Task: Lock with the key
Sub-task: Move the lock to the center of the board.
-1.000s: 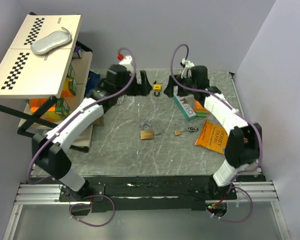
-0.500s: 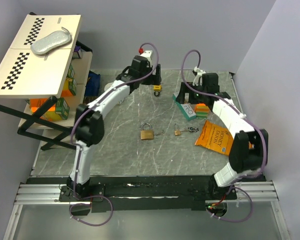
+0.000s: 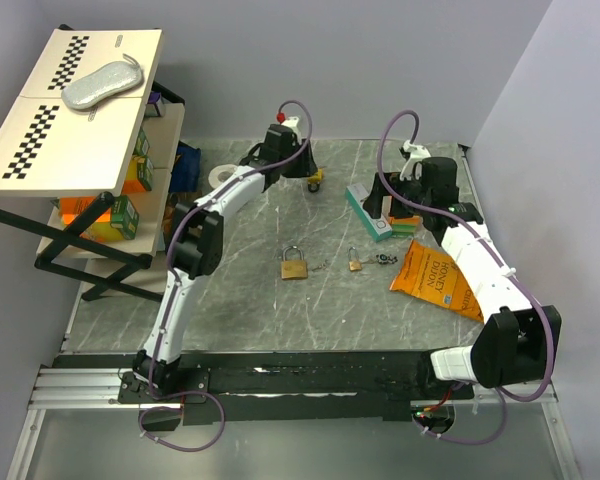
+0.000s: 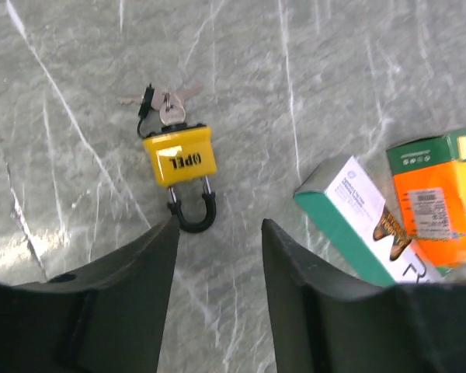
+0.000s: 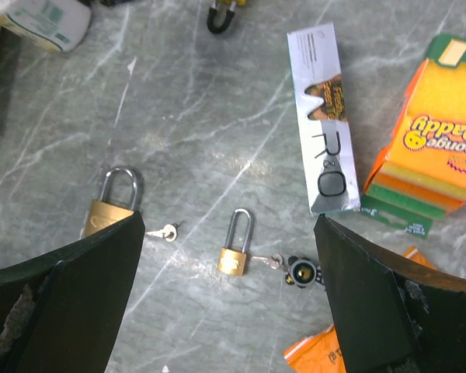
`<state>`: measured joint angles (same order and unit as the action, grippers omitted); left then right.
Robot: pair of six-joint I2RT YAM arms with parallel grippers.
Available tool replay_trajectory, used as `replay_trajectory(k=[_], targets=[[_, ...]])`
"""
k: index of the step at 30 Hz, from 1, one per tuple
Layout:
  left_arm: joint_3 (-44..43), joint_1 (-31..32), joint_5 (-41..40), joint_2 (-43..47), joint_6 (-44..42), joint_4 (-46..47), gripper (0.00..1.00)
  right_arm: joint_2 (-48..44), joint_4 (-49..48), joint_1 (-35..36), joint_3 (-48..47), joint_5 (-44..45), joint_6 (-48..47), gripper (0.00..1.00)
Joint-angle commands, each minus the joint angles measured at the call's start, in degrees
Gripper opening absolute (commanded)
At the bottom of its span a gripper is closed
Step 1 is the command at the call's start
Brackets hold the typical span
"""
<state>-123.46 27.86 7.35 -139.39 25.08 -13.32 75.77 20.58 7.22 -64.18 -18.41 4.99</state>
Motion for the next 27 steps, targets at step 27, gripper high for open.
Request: replay_trajectory(k=[27], targets=[[-11.1,0.4,0.4,-14.3,2.7,3.7,0.38,-0.4,3.1,-3.2,-1.2,0.2,-0.9,0.99]])
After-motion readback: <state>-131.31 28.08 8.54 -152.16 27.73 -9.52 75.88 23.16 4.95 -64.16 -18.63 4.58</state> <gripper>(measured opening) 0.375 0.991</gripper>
